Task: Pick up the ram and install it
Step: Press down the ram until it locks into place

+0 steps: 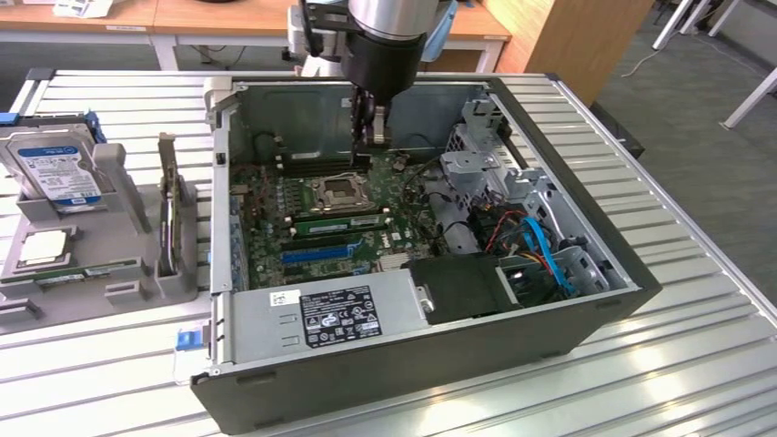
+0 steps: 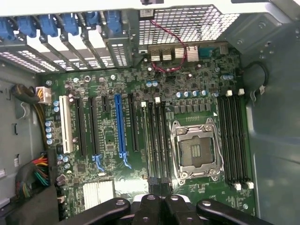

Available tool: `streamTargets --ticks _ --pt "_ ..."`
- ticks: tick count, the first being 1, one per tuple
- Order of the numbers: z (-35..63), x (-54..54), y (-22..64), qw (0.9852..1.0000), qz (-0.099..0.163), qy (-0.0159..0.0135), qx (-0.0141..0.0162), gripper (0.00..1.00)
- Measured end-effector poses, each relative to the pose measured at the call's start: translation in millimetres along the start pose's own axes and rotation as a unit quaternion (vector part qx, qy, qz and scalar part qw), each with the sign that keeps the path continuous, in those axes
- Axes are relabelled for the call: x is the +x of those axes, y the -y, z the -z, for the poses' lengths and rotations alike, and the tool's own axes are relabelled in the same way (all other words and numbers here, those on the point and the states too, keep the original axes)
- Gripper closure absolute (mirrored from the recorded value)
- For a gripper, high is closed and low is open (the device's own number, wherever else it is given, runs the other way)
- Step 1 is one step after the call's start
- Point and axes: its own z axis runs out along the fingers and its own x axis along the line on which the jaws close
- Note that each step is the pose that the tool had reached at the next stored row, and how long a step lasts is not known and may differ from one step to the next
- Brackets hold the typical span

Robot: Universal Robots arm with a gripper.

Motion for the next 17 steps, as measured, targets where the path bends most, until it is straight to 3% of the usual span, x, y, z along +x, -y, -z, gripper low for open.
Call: streamTargets --ticks 8,17 --pt "0.0 0.0 0.0 0.9987 -0.051 0.0022 0.0027 0.9" --pt "0.0 0.0 0.0 0.9945 -0.104 0.0046 0.0056 0.9"
